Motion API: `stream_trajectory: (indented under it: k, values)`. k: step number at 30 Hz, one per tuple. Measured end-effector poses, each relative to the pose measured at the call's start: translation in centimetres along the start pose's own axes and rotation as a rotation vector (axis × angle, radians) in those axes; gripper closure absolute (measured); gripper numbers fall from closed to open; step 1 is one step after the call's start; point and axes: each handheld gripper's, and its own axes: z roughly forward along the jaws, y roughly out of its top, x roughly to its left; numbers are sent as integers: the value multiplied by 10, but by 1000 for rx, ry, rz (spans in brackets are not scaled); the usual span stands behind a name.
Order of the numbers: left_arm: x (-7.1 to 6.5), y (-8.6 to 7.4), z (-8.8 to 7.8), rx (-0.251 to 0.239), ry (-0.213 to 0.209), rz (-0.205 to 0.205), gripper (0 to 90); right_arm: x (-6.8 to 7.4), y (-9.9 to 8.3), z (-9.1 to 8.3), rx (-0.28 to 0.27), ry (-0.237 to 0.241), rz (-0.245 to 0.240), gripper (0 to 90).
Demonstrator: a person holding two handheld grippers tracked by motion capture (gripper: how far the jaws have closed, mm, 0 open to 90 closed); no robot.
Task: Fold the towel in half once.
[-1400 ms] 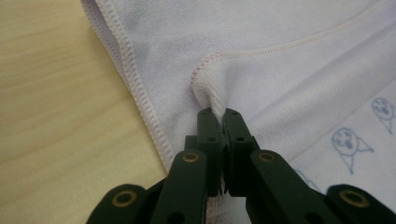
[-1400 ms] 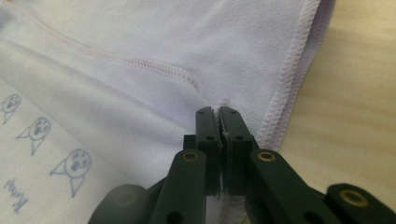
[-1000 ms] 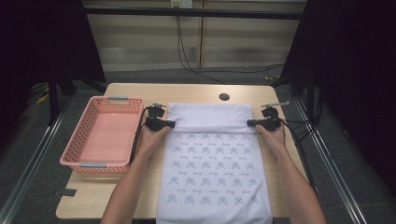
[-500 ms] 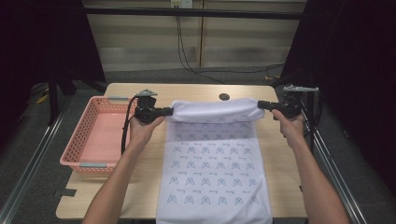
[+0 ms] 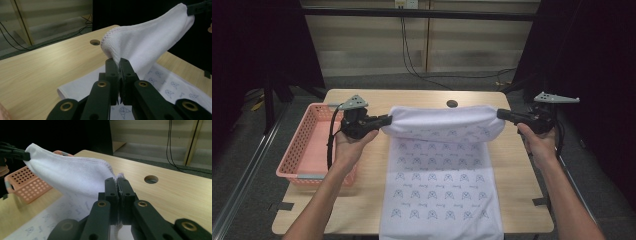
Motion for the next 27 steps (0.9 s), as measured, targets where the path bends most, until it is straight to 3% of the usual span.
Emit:
stream_trajectory:
  k: [7,9,10,11,13,14,15,16,18,20,24,27]
  values:
    - [-23,4,-34,-43,-12,28,873,34,8,-29,-42,15,-58,877]
    - [-28,-1,-41,-47,-40,20,872,43,6,-38,-53,27,-72,877]
    - [-33,-7,-46,-48,-26,19,871,45,3,-40,-57,30,-75,877]
    - [-36,-15,-48,-42,-51,5,871,49,-4,-43,-51,42,-74,877]
    - [-44,-36,-51,-34,-52,13,871,56,-22,-44,-21,40,-65,877]
    - [-46,-49,-51,-32,-82,-26,870,58,-33,-45,-1,47,-65,877]
    - [-46,-49,-51,-32,-82,-26,870,59,-44,-46,9,50,-50,877]
    - [-53,-77,-47,5,-97,-43,870,60,-55,-46,18,59,-32,877]
    - [-58,-103,-42,50,-109,-70,868,60,-75,-47,34,67,-3,877]
    - [-61,-126,-37,110,-123,-73,866,60,-99,-46,100,65,22,877]
    - [-61,-150,-39,137,-149,-136,861,62,-134,-49,161,84,68,876]
    - [-68,-156,-49,144,-167,-124,857,72,-148,-57,191,110,66,874]
